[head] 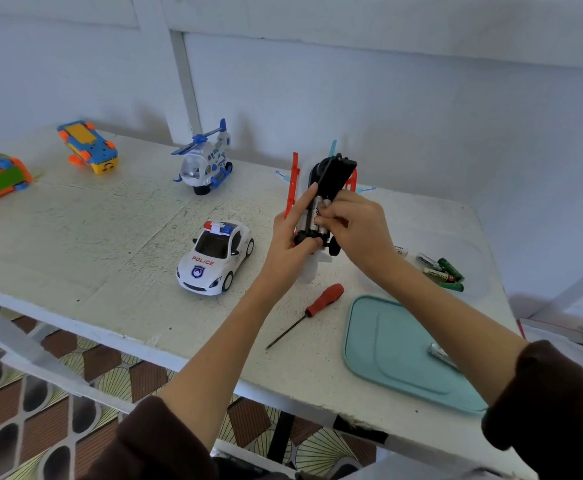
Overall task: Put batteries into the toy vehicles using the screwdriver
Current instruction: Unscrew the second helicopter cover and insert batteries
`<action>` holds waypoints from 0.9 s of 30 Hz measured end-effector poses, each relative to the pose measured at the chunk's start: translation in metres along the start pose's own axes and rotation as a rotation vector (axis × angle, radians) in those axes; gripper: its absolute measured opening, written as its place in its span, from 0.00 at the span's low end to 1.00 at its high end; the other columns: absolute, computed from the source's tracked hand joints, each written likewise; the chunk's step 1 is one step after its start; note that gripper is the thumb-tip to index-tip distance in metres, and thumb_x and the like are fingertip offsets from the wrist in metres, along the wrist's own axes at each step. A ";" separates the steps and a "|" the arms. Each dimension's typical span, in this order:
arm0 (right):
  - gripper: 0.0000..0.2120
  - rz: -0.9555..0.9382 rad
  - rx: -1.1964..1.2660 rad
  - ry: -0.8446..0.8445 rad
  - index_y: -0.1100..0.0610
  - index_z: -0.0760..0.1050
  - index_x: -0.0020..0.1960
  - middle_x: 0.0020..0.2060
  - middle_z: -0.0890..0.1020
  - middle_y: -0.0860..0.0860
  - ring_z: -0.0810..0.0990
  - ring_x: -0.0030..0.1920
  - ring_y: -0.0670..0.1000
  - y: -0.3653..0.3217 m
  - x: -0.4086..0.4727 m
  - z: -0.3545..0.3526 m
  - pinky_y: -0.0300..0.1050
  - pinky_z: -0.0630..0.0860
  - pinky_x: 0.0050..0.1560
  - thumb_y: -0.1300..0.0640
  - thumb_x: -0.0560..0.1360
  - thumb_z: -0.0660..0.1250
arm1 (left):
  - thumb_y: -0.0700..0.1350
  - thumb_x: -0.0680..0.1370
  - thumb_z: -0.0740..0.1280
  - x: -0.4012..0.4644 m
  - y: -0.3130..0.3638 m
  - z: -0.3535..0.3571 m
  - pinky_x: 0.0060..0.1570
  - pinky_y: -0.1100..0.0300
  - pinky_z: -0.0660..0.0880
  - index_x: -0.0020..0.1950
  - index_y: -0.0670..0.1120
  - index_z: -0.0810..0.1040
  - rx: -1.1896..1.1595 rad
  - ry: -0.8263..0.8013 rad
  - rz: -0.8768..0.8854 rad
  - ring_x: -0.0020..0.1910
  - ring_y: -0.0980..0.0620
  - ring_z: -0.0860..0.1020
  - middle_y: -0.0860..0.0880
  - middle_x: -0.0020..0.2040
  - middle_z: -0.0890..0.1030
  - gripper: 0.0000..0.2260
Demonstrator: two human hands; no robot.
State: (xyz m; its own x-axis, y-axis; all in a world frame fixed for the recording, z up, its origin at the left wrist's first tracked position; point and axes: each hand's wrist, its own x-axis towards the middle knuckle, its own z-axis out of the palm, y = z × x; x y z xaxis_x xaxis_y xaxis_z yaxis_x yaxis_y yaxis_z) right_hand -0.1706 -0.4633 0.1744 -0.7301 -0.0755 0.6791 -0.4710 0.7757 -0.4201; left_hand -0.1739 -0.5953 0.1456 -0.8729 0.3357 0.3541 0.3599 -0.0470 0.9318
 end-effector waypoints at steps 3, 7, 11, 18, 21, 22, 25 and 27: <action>0.05 -0.016 0.010 0.007 0.64 0.82 0.43 0.35 0.78 0.57 0.76 0.36 0.53 0.000 0.000 -0.008 0.39 0.74 0.39 0.64 0.69 0.69 | 0.36 0.70 0.59 0.002 0.000 -0.001 0.41 0.69 0.71 0.66 0.64 0.60 0.018 -0.019 0.017 0.40 0.69 0.73 0.71 0.46 0.76 0.31; 0.03 0.047 0.063 0.283 0.64 0.78 0.45 0.38 0.73 0.53 0.71 0.36 0.47 -0.004 0.004 -0.024 0.33 0.69 0.36 0.65 0.72 0.67 | 0.37 0.69 0.60 -0.002 0.003 0.000 0.47 0.67 0.73 0.65 0.65 0.61 -0.013 0.006 -0.017 0.47 0.68 0.74 0.63 0.53 0.74 0.31; 0.11 0.115 0.105 0.284 0.63 0.75 0.57 0.47 0.74 0.53 0.74 0.40 0.42 -0.011 0.024 -0.037 0.28 0.72 0.42 0.60 0.75 0.64 | 0.39 0.70 0.60 -0.003 0.004 0.000 0.55 0.59 0.74 0.65 0.66 0.62 0.004 0.001 -0.036 0.58 0.55 0.73 0.56 0.58 0.69 0.30; 0.08 0.092 0.116 0.144 0.63 0.79 0.52 0.43 0.76 0.49 0.78 0.43 0.50 -0.008 0.023 -0.035 0.43 0.79 0.46 0.63 0.75 0.63 | 0.38 0.71 0.59 -0.002 0.004 -0.001 0.45 0.69 0.74 0.65 0.65 0.60 0.002 -0.015 0.001 0.43 0.70 0.73 0.60 0.54 0.70 0.29; 0.07 0.049 0.150 0.108 0.63 0.79 0.51 0.44 0.76 0.50 0.78 0.42 0.49 -0.008 0.017 -0.036 0.34 0.77 0.45 0.65 0.74 0.65 | 0.38 0.71 0.59 -0.001 0.004 -0.003 0.45 0.68 0.74 0.65 0.66 0.60 -0.004 -0.020 -0.001 0.43 0.71 0.73 0.61 0.54 0.70 0.30; 0.07 0.031 0.170 0.092 0.63 0.79 0.51 0.44 0.76 0.51 0.78 0.42 0.49 -0.008 0.013 -0.035 0.33 0.77 0.45 0.65 0.73 0.66 | 0.38 0.71 0.59 0.000 0.003 -0.004 0.45 0.68 0.74 0.66 0.65 0.59 -0.004 -0.018 0.004 0.43 0.72 0.73 0.62 0.53 0.70 0.30; 0.08 -0.008 0.199 0.087 0.65 0.80 0.50 0.44 0.77 0.54 0.79 0.42 0.50 -0.008 0.002 -0.029 0.36 0.79 0.45 0.65 0.71 0.69 | 0.38 0.72 0.60 0.001 -0.001 -0.005 0.50 0.67 0.73 0.69 0.61 0.58 0.025 -0.014 0.019 0.49 0.72 0.73 0.69 0.55 0.72 0.31; 0.09 -0.025 0.215 0.079 0.65 0.80 0.50 0.44 0.77 0.55 0.79 0.42 0.49 -0.008 -0.005 -0.024 0.36 0.79 0.46 0.66 0.70 0.70 | 0.40 0.73 0.64 0.002 -0.003 -0.006 0.59 0.66 0.72 0.70 0.61 0.59 0.033 -0.027 0.013 0.58 0.69 0.73 0.75 0.56 0.71 0.30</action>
State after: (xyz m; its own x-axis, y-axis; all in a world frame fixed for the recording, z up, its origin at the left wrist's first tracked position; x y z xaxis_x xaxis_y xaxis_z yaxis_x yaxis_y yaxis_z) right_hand -0.1517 -0.4537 0.1891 -0.6798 -0.0371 0.7325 -0.5891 0.6225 -0.5152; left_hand -0.1787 -0.6005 0.1438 -0.8591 0.3607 0.3630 0.3819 -0.0204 0.9240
